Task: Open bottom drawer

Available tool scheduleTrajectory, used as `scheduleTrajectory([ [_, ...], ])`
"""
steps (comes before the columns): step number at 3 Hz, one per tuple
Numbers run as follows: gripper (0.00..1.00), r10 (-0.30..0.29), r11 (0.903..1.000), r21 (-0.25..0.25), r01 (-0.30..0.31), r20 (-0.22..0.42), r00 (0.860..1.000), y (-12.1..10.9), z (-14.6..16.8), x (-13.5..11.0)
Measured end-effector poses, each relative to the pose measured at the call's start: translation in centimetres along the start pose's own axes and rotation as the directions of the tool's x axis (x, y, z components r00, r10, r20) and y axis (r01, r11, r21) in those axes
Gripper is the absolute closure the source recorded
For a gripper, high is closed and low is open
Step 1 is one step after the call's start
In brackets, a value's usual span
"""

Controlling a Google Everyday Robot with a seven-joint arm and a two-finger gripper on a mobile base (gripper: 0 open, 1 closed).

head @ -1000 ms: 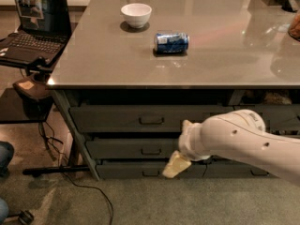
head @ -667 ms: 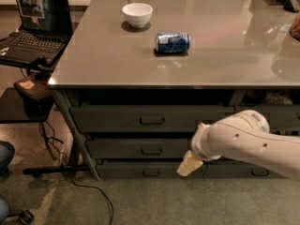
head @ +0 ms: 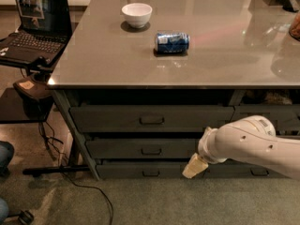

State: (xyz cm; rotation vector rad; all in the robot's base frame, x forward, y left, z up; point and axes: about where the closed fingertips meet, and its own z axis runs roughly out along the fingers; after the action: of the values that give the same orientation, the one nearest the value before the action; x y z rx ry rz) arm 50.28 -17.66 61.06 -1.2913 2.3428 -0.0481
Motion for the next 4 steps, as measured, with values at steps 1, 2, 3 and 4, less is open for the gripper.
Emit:
scheduleTrajectory([
  [1, 0.00, 0.047, 0.9934, -0.107, -0.040, 0.067, 0.997, 1.6, 2.9, -0.6],
  [2, 0.00, 0.162, 0.9438, -0.316, -0.098, 0.183, 0.970, 4.0, 4.4, -2.9],
  [3, 0.00, 0.268, 0.8906, -0.436, -0.130, 0.272, 0.924, 3.9, 3.9, -2.8],
  [4, 0.00, 0.272, 0.8895, -0.437, -0.132, 0.273, 0.923, 3.9, 3.9, -2.7],
])
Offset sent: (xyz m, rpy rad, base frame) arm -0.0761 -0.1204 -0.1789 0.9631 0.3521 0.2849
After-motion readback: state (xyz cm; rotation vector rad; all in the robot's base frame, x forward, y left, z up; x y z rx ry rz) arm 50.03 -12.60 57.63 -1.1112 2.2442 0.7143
